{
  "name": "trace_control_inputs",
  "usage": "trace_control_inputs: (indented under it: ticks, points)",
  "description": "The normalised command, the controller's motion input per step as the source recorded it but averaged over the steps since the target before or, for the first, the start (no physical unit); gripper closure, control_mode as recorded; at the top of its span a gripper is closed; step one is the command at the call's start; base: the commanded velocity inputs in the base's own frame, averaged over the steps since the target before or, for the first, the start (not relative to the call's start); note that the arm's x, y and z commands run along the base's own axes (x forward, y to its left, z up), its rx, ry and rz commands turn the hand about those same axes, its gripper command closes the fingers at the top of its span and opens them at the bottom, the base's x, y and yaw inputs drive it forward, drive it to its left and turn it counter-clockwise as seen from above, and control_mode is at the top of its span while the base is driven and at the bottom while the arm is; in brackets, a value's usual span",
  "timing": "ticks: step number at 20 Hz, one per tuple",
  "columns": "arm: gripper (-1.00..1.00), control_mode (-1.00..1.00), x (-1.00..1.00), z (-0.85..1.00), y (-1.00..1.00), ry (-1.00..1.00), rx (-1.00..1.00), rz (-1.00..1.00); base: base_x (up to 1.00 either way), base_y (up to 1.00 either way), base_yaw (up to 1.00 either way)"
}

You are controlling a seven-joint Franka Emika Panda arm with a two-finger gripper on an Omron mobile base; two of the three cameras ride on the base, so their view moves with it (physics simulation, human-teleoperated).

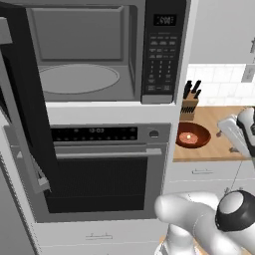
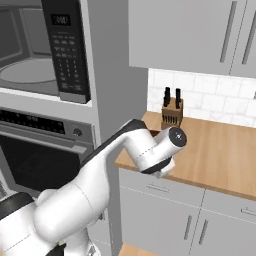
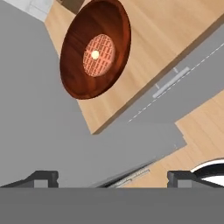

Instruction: Open the microwave, place the bowl with waffle inside the microwave, then close the microwave door and turn it on.

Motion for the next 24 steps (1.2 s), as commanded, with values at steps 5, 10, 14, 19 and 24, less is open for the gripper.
trace_control_inputs:
  ticks: [5,10,14,19,24]
  points:
    - [-1.0,-1.0,0.49,-0.15,-0.13,0.0,0.02,0.05,0.0,0.0,0.0]
    - [-1.0,-1.0,0.28,-0.26,-0.12,0.0,0.0,0.03,0.0,0.0,0.0]
    - [-1.0,-1.0,0.22,-0.3,-0.02,-0.01,0.0,0.01,0.0,0.0,0.0]
    - [-1.0,-1.0,0.31,-0.3,0.0,0.0,0.0,0.02,0.0,0.0,0.0]
    - [-1.0,-1.0,0.29,-0.29,-0.01,0.0,0.0,0.02,0.0,0.0,0.0]
